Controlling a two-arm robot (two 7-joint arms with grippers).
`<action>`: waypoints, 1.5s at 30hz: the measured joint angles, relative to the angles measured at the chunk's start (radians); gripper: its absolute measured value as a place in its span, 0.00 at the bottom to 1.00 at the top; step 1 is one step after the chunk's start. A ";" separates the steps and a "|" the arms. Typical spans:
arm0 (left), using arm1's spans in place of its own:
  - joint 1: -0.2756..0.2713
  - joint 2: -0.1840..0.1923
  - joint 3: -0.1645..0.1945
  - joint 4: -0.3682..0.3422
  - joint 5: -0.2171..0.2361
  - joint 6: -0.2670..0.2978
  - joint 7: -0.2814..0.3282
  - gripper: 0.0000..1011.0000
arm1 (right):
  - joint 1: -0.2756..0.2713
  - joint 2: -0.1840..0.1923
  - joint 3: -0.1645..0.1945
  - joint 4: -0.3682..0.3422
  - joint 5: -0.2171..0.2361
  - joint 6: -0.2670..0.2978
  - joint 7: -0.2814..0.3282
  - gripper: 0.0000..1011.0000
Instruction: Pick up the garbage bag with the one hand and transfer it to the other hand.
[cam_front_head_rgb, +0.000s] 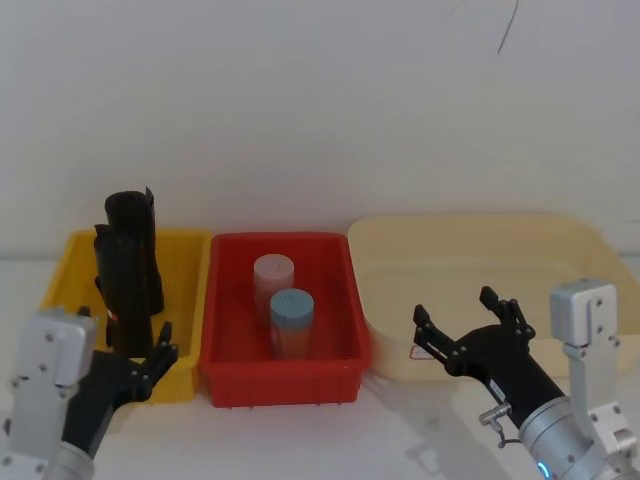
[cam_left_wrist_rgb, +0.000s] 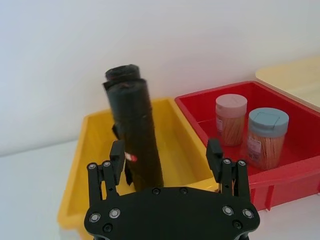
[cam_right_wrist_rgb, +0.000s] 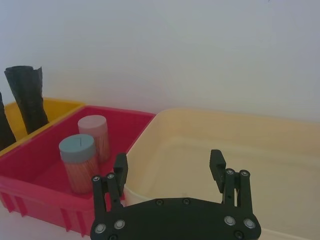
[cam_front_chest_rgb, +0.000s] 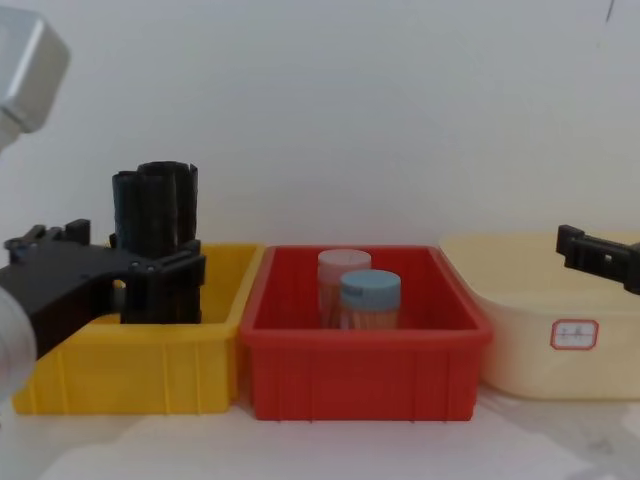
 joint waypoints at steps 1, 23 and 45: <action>0.011 -0.003 -0.009 -0.005 -0.011 -0.006 0.002 0.99 | 0.000 0.000 0.000 0.000 0.000 0.000 0.000 0.99; 0.024 -0.032 -0.107 0.044 -0.148 -0.076 -0.062 0.99 | 0.000 0.000 0.000 0.000 0.000 0.000 0.000 0.99; -0.084 -0.036 -0.122 0.153 -0.197 -0.049 -0.169 0.99 | 0.000 0.000 0.000 0.000 0.000 0.000 0.000 0.99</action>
